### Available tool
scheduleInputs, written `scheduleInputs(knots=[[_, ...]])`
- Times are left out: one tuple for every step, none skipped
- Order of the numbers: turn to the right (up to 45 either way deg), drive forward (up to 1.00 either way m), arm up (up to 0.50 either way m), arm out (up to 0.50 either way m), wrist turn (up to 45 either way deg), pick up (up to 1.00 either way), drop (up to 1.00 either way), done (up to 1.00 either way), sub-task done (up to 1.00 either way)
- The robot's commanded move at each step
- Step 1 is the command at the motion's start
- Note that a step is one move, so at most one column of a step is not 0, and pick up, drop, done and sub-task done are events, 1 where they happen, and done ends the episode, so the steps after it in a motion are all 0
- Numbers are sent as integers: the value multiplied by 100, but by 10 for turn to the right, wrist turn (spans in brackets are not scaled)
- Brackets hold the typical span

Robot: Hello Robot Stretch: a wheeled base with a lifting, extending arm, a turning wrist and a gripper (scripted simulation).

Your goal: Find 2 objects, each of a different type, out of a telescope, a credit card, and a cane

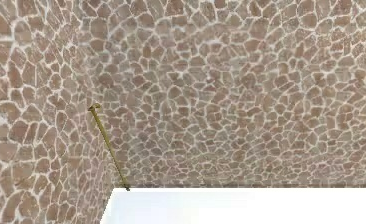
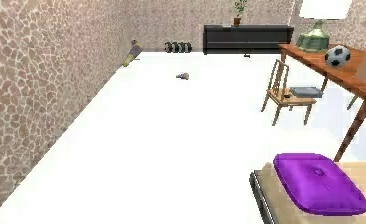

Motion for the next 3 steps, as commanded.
scheduleInputs(knots=[[0, 60, 0, 0, 0, 0, 0, 0, 0], [-300, 0, 0, 0, 0, 0, 0, 0, 0], [0, 0, 0, 0, 0, 0, 0, 0, 100]])
